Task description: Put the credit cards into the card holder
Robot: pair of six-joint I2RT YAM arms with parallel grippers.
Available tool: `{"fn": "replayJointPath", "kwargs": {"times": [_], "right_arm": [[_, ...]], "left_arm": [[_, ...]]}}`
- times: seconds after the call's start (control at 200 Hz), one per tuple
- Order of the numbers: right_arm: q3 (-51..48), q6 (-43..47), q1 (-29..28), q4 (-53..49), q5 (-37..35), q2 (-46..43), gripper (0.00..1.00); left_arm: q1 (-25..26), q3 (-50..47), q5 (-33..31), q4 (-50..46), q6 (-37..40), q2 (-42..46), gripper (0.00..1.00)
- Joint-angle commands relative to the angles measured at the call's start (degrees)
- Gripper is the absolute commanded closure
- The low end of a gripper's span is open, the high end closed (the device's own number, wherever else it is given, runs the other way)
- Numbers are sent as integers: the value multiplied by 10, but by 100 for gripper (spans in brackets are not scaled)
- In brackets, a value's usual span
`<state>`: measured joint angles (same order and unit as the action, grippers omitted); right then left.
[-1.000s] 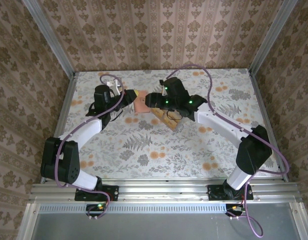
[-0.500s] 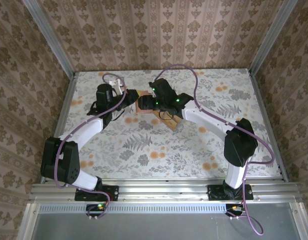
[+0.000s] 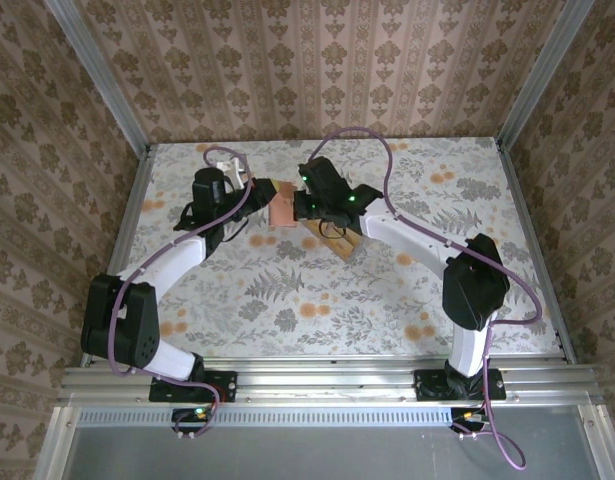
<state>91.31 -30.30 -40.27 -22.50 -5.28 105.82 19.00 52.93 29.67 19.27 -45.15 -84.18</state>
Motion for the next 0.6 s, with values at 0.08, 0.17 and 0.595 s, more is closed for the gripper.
{"fn": "replayJointPath", "kwargs": {"times": [0.08, 0.17, 0.595], "right_arm": [[-56, -16, 28, 20, -3, -39, 74], [-84, -29, 39, 34, 6, -64, 56], [-124, -81, 51, 83, 70, -127, 50]], "left_arm": [[2, 8, 11, 9, 10, 21, 100], [2, 8, 11, 9, 13, 19, 100], [2, 7, 14, 8, 16, 15, 100]]}}
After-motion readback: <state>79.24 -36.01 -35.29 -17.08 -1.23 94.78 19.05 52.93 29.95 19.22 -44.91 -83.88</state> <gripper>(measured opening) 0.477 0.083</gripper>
